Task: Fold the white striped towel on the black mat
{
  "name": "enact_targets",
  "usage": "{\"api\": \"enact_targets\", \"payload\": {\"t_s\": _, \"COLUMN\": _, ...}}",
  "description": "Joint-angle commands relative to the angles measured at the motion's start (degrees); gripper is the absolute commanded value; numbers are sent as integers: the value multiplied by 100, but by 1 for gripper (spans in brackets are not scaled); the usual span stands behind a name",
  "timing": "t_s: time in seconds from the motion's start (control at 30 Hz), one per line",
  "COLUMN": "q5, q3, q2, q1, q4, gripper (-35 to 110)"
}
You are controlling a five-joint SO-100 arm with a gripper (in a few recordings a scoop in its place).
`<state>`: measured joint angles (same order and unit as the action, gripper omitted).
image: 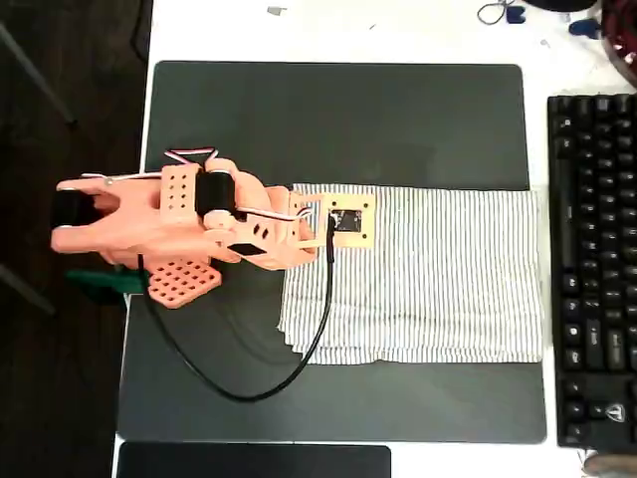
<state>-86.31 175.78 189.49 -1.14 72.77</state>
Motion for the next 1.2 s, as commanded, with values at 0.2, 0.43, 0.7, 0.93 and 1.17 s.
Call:
{"api": "enact_targets", "payload": {"t_s": 0.2, "q5": 35, "q3": 264, "q2": 132, "q1": -35, "q4": 272, "gripper": 0}}
{"api": "enact_targets", "payload": {"t_s": 0.43, "q5": 62, "q3": 264, "q2": 141, "q1": -79, "q4": 272, "gripper": 0}}
{"api": "enact_targets", "payload": {"t_s": 0.7, "q5": 70, "q3": 264, "q2": 141, "q1": -79, "q4": 272, "gripper": 0}}
{"api": "enact_targets", "payload": {"t_s": 0.93, "q5": 70, "q3": 264, "q2": 141, "q1": -88, "q4": 272, "gripper": 0}}
{"api": "enact_targets", "payload": {"t_s": 1.17, "q5": 70, "q3": 264, "q2": 141, "q1": -88, "q4": 272, "gripper": 0}}
